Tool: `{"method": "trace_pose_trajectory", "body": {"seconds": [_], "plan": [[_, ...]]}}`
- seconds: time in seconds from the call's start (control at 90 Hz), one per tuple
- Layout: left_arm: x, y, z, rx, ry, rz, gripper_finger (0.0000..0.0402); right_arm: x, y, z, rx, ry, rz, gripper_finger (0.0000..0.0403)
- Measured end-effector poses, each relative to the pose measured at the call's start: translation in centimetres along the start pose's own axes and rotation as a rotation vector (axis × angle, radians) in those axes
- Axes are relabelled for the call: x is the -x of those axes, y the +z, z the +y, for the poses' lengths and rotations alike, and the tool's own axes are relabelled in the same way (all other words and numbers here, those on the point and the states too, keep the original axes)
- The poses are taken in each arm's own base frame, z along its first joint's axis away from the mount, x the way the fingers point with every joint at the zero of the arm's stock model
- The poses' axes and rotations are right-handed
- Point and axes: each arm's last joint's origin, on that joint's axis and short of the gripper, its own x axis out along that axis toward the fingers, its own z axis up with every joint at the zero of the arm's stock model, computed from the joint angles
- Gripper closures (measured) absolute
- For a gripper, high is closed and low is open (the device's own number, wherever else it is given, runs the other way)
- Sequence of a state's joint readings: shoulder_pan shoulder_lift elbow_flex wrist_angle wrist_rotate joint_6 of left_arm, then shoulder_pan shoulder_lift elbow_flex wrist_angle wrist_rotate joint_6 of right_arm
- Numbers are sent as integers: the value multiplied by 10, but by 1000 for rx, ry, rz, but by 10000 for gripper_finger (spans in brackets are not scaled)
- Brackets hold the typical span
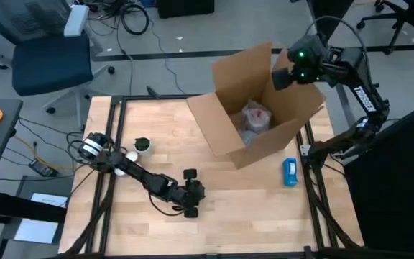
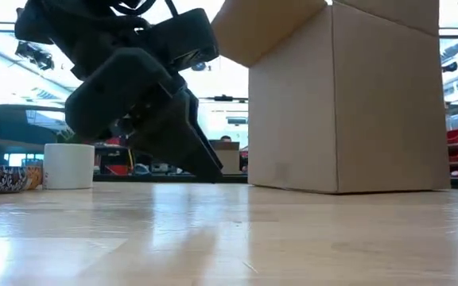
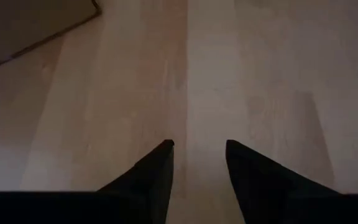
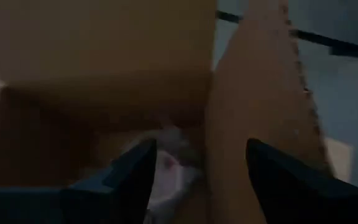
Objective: Wrap mug
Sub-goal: Close the cardboard box
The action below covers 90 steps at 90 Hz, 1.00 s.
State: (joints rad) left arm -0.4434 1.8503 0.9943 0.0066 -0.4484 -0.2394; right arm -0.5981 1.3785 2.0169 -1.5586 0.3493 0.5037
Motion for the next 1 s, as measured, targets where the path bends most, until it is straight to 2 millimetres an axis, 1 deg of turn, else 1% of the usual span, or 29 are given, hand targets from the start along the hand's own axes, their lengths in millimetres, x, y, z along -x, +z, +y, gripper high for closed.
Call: {"method": "trace_pose_trajectory", "body": {"seconds": [0.056, 0.133, 0.278, 0.344, 0.422, 0.5, 0.544, 0.6, 0.656, 0.744, 0.8, 0.878, 1.0], "plan": [[0, 0, 0, 0, 0, 0, 271, -3, -2, -1, 8, -14, 26, 193], [0, 0, 0, 1, 0, -1, 271, -3, 0, 2, 34, -5, 4, 197], [0, 0, 0, 1, 3, -2, 271, 8, 3, 5, 51, -11, -135, 204], [0, 0, 0, 1, 3, -2, 271, 11, 4, 1, 40, -85, -190, 208], [0, 0, 0, 1, 3, -2, 271, 15, 3, -8, 12, -209, -228, 212], [0, 0, 0, 1, 3, -2, 271, 15, -2, -16, 14, -324, -217, 215], [0, 0, 0, 0, 3, -1, 271, 14, -3, -17, 11, -341, -199, 216], [0, 0, 0, -2, 3, 2, 271, 10, -4, -16, 13, -280, -165, 216], [0, -1, -1, -4, 3, 5, 271, 7, -4, -12, 8, -135, -108, 218], [1, 0, -1, -5, 4, 5, 271, -3, -13, -3, 44, 60, 67, 220], [1, 3, -1, -5, 2, 2, 271, -9, -14, 7, 47, 174, 106, 223], [2, 8, -2, 1, 0, -12, 271, -15, -25, 15, 71, 220, 191, 227], [6, 17, -5, -35, 9, -15, 271, -27, -35, 24, 117, 193, 236, 232]]}}
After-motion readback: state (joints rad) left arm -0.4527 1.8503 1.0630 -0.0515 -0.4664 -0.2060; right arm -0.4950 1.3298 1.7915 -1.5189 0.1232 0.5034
